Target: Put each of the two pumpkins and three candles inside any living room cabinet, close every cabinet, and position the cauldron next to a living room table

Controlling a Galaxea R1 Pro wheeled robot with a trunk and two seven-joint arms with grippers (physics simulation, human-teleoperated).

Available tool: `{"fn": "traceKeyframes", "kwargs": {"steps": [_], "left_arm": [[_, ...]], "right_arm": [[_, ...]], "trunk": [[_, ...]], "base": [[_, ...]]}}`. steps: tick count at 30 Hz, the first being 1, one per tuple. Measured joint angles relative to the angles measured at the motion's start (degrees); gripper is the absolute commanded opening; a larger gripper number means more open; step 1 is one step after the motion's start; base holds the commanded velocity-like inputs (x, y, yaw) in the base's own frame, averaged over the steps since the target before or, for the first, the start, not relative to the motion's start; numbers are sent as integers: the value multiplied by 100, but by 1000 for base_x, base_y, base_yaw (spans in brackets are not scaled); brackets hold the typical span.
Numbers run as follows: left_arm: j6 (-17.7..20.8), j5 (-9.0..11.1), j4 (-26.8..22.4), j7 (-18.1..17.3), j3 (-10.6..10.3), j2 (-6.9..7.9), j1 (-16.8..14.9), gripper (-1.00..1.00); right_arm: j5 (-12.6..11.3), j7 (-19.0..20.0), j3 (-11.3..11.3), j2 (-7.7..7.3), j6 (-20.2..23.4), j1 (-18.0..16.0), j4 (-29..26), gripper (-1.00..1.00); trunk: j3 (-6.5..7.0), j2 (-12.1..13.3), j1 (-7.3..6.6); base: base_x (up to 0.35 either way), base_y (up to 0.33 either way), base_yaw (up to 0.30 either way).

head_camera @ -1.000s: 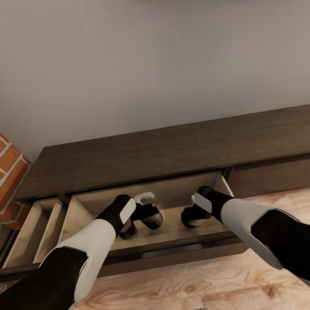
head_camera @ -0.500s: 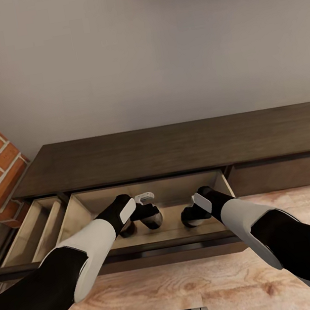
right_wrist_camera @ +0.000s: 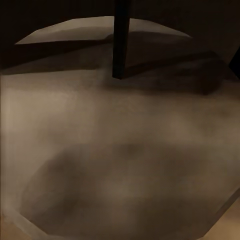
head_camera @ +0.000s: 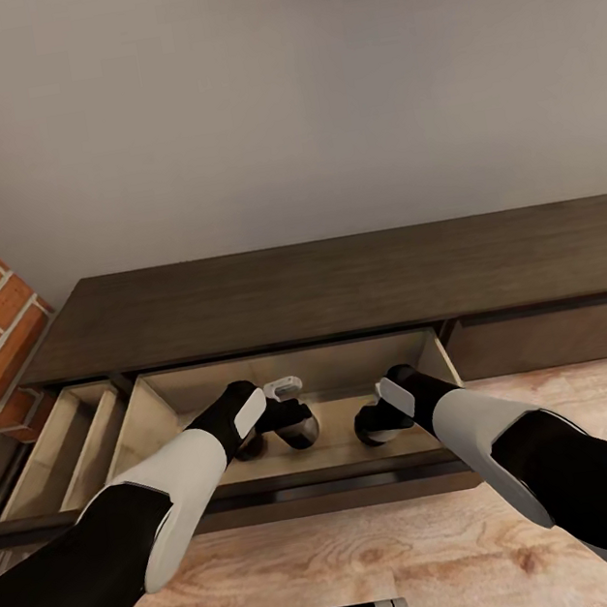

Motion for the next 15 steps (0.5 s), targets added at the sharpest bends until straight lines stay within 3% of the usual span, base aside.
{"fn": "traceKeyframes", "kwargs": {"steps": [9, 11, 15], "left_arm": [[1, 12, -1, -29, 2, 0, -3, -100], [-3, 66, -4, -191, 9, 0, -3, -100], [-6, -115, -4, -283, -10, 0, -2, -100]], "right_arm": [[4, 0, 3, 1, 0, -1, -1, -100], [1, 0, -1, 4, 0, -1, -1, -100], [5, 0, 3, 2, 0, -1, -1, -100]], "trunk": [[-22, -2, 2], [-22, -2, 2], [-22, -2, 2]], "base": [[0, 0, 0], [0, 0, 0], [0, 0, 0]]}}
